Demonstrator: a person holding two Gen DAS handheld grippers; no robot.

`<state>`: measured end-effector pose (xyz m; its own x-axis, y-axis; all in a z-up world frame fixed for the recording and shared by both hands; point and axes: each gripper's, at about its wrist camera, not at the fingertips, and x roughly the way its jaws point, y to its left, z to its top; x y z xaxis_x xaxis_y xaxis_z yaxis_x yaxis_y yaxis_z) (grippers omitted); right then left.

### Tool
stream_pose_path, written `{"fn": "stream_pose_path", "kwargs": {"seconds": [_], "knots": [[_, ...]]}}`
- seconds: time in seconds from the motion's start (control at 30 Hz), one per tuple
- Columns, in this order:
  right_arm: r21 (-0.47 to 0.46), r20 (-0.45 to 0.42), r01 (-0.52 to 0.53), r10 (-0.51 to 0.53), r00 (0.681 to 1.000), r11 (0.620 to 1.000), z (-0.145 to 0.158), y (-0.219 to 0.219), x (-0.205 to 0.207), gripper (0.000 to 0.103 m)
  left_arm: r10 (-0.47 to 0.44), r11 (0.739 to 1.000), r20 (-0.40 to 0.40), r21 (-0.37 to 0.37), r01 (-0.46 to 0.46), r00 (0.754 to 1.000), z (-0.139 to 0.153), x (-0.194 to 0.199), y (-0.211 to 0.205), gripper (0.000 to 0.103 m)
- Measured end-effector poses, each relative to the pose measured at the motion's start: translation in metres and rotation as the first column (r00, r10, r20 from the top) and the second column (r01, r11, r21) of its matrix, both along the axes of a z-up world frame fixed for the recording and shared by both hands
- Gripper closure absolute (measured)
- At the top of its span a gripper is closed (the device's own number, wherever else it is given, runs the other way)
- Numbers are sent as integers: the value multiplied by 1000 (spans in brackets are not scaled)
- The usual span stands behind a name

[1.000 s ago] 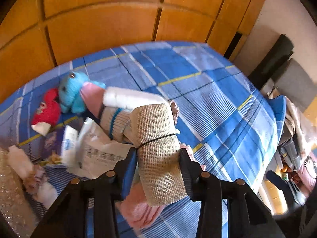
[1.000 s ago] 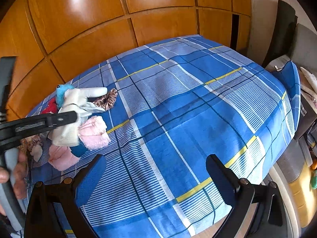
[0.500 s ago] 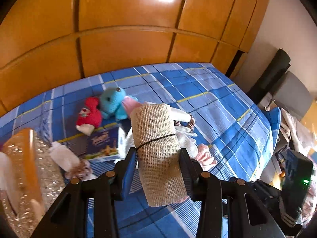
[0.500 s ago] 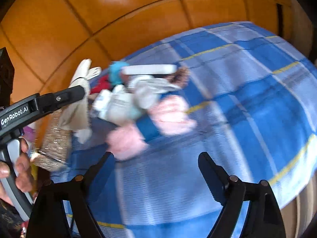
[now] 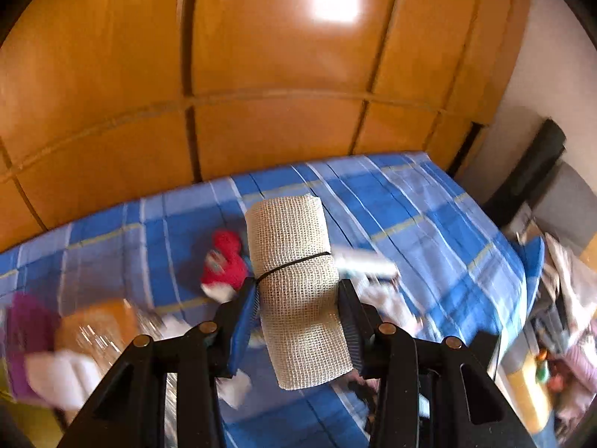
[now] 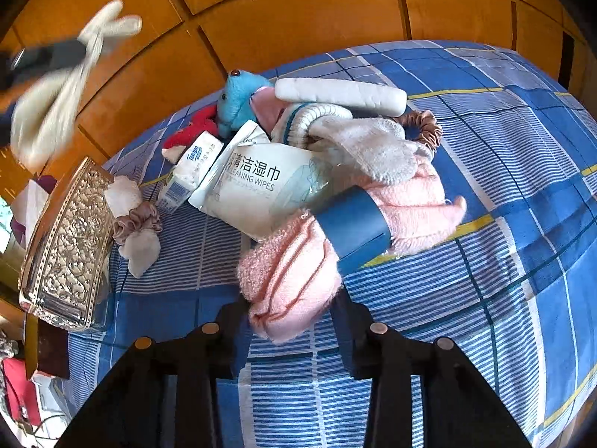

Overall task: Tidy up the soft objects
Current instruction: 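Carry the beige bandage into the gold tray and open the left tool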

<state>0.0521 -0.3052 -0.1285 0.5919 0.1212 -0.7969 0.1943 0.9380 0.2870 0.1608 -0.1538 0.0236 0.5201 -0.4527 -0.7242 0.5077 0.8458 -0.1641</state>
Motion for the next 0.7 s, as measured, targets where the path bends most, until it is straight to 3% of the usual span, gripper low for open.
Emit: {"fn": "stream_pose_path", "kwargs": {"seconds": [0.17, 0.37, 0.47, 0.57, 0.63, 0.7], "knots": [[-3, 17, -11, 11, 1000, 1000, -2, -4, -5, 65, 132, 991, 1, -28, -132, 991, 33, 42, 41, 60], [-74, 34, -30, 32, 999, 997, -3, 6, -13, 65, 293, 956, 87, -30, -291, 952, 71, 57, 127, 60], [-82, 44, -23, 27, 999, 996, -3, 7, -15, 65, 396, 918, 99, -26, -395, 913, 75, 60, 184, 60], [-89, 39, -21, 25, 999, 996, -2, 9, -15, 65, 503, 864, 83, -35, -502, 860, 67, 55, 245, 60], [-99, 38, -22, 26, 999, 995, -2, 10, -14, 65, 575, 818, 64, -35, -574, 816, 53, 44, 286, 60], [-113, 37, -21, 26, 999, 993, -2, 13, -13, 65, 615, 789, 34, -21, -615, 788, 33, 33, 316, 60]]}}
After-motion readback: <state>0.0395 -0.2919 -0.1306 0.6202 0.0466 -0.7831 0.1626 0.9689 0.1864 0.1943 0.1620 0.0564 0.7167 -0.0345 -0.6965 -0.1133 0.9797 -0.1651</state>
